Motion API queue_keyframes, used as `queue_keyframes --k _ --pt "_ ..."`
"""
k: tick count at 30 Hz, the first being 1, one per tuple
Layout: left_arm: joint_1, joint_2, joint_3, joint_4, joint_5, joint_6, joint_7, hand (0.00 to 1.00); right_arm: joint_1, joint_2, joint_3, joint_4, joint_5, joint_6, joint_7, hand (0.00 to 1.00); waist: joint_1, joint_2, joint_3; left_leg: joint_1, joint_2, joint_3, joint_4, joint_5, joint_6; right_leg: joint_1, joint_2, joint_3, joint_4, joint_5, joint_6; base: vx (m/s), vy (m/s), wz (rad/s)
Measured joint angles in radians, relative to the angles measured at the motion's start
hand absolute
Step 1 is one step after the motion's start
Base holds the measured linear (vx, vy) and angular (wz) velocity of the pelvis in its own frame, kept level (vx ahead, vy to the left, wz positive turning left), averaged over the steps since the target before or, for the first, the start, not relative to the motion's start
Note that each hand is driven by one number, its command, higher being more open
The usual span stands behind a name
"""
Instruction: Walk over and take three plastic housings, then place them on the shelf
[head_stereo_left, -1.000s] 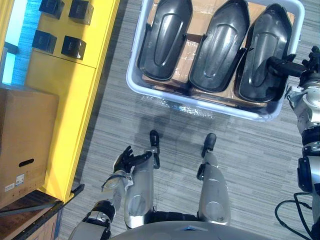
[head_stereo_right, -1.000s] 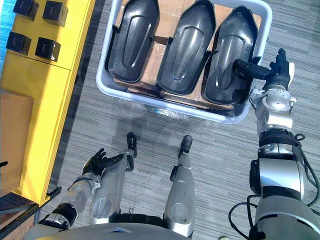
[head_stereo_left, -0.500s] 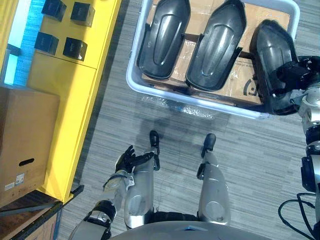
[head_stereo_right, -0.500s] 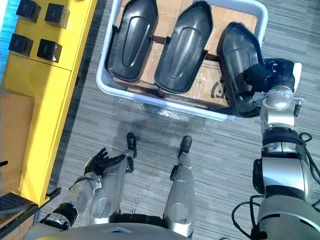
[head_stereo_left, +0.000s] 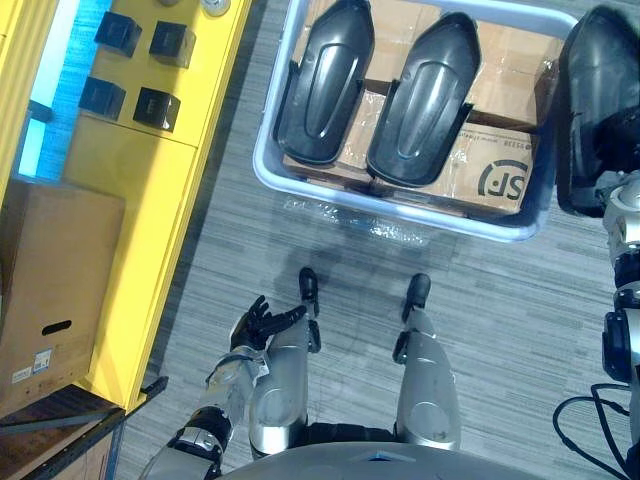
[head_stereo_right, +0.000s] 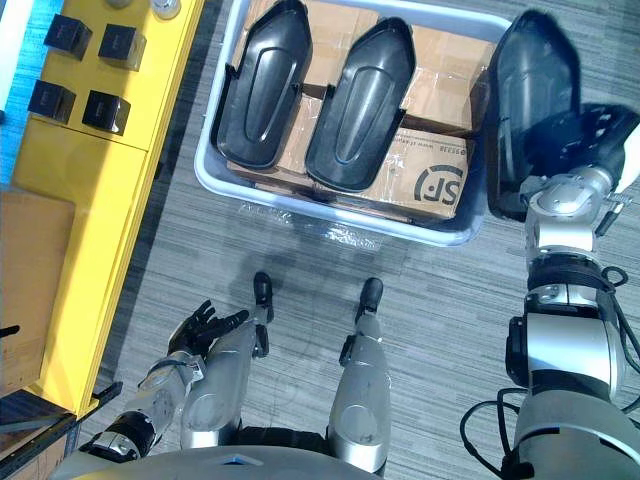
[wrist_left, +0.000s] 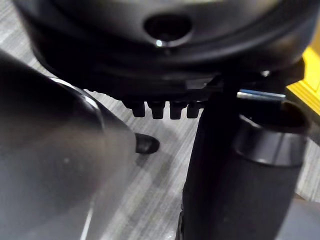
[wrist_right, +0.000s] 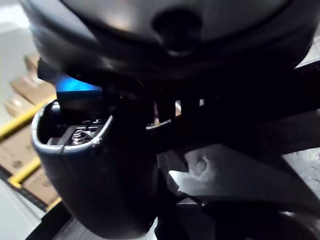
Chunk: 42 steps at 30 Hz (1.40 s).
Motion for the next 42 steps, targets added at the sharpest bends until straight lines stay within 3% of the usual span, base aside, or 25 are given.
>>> queue_keyframes --k 5,6,9,11,15,18,20,25,30,35,42 --pt "0.076 -0.016 0.063 -0.178 -0.003 0.004 0.098 1.0 0.164 0.026 -0.074 -0.304 -0.104 -0.08 -0.072 0.0 -0.006 -0.024 -0.021 0.121 -0.006 0.003 -0.076 0.014 -0.009 0.11 0.004 -0.017 -0.049 -0.002 0.002 0.04 0.004 0.0" --pt "0.095 -0.015 0.116 -0.243 0.027 0.01 0.152 1.0 0.234 0.089 -0.108 -0.42 -0.141 -0.107 -0.099 0.0 -0.01 -0.046 -0.056 0.151 -0.008 0.006 -0.124 0.032 -0.013 0.124 0.011 -0.021 -0.063 -0.002 0.001 0.06 0.006 -0.03" --pt "0.118 -0.013 0.207 -0.415 0.088 0.041 0.27 1.0 0.37 0.237 -0.138 -0.608 -0.189 -0.114 -0.139 0.0 -0.013 -0.086 -0.129 0.205 -0.004 0.007 -0.199 0.053 -0.022 0.158 0.022 -0.032 -0.091 -0.005 0.001 0.09 -0.008 0.03" --pt "0.144 -0.015 0.25 -0.591 0.193 0.069 0.356 1.0 0.477 0.346 -0.139 -0.716 -0.222 -0.114 -0.154 0.0 -0.013 -0.103 -0.187 0.235 -0.006 0.006 -0.221 0.057 -0.022 0.195 0.022 -0.052 -0.104 -0.013 0.004 0.11 -0.003 0.14" --pt "0.147 -0.018 0.278 -0.841 0.378 0.084 0.421 1.0 0.581 0.493 -0.094 -0.829 -0.229 -0.113 -0.155 0.0 -0.003 -0.098 -0.266 0.283 -0.008 0.009 -0.22 0.051 -0.021 0.245 0.014 -0.082 -0.104 -0.02 0.008 0.1 -0.003 0.06" --pt "0.155 -0.032 0.267 -0.994 0.417 0.046 0.394 1.0 0.611 0.559 -0.014 -0.884 -0.228 -0.113 -0.152 0.0 0.0 -0.084 -0.306 0.321 -0.008 0.019 -0.22 0.041 -0.02 0.279 0.012 -0.092 -0.104 -0.021 0.009 0.03 0.004 -0.06" --pt "0.179 -0.048 0.219 -1.068 0.374 0.008 0.31 1.0 0.623 0.595 0.05 -0.914 -0.219 -0.114 -0.147 0.0 0.001 -0.073 -0.337 0.331 -0.009 0.023 -0.221 0.033 -0.019 0.289 0.012 -0.098 -0.104 -0.023 0.012 0.0 0.0 0.0" --pt "0.187 -0.049 0.056 -1.09 0.244 0.006 0.123 1.0 0.621 0.646 0.171 -0.916 -0.193 -0.134 -0.124 0.0 0.007 -0.064 -0.362 0.345 -0.007 0.033 -0.222 0.02 -0.027 0.296 0.012 -0.106 -0.104 -0.033 0.006 -0.07 -0.01 -0.06" --pt "0.187 -0.047 -0.025 -1.089 0.056 0.008 -0.049 1.0 0.62 0.677 0.292 -0.903 -0.18 -0.171 -0.102 0.0 -0.005 -0.055 -0.409 0.345 -0.003 0.042 -0.225 0.022 -0.032 0.29 0.017 -0.106 -0.104 -0.037 -0.002 -0.05 -0.012 -0.05" --pt "0.186 -0.044 -0.046 -1.089 0.013 0.007 -0.063 1.0 0.615 0.685 0.379 -0.829 -0.181 -0.196 -0.058 0.0 -0.002 -0.055 -0.46 0.345 0.005 0.047 -0.222 0.027 -0.029 0.289 0.022 -0.106 -0.104 -0.036 -0.004 0.0 -0.005 -0.01" --pt "0.186 -0.015 -0.05 -1.082 -0.027 0.008 -0.062 1.0 0.613 0.704 0.435 -0.788 -0.168 -0.194 -0.029 0.0 0.002 -0.064 -0.476 0.345 0.008 0.047 -0.222 0.027 -0.03 0.289 0.025 -0.106 -0.105 -0.036 -0.004 0.0 0.0 0.0"
